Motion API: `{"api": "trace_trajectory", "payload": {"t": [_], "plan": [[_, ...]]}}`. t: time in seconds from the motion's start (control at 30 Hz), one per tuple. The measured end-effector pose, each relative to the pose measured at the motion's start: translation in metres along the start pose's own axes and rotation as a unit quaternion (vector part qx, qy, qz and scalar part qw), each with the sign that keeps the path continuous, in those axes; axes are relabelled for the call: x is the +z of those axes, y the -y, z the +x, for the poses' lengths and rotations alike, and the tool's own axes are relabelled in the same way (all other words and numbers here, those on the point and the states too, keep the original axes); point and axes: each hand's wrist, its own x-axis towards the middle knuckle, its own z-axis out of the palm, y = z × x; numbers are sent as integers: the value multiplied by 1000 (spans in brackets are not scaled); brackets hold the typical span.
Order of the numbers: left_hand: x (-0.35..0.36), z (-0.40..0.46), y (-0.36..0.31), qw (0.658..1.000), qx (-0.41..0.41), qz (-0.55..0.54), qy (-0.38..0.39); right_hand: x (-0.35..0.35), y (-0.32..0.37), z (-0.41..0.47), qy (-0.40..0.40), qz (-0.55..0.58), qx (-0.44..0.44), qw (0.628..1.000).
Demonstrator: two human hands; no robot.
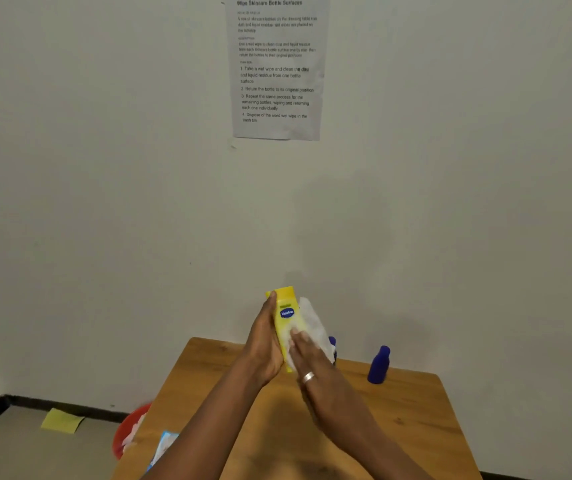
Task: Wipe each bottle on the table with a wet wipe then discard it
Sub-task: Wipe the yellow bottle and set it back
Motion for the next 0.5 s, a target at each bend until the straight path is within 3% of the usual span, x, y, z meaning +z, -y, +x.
{"api": "trace_trajectory", "payload": {"t": [0.1, 0.2, 0.27, 0.37, 0.5], "plan": [[3, 10, 7, 995, 52, 68, -59, 4, -8, -1, -90, 107, 49, 989], [7, 18, 13, 980, 95, 107, -137, -5, 9, 8, -162, 262, 133, 942], [11, 20, 14, 977, 92, 101, -163, -14, 21, 14, -163, 342, 184, 907], [14, 20, 16, 966, 91, 112, -213, -21, 30, 19, -126, 403, 202, 884], [16, 13, 17, 992, 32, 37, -119, -18, 38, 17, -76, 386, 154, 906]]}}
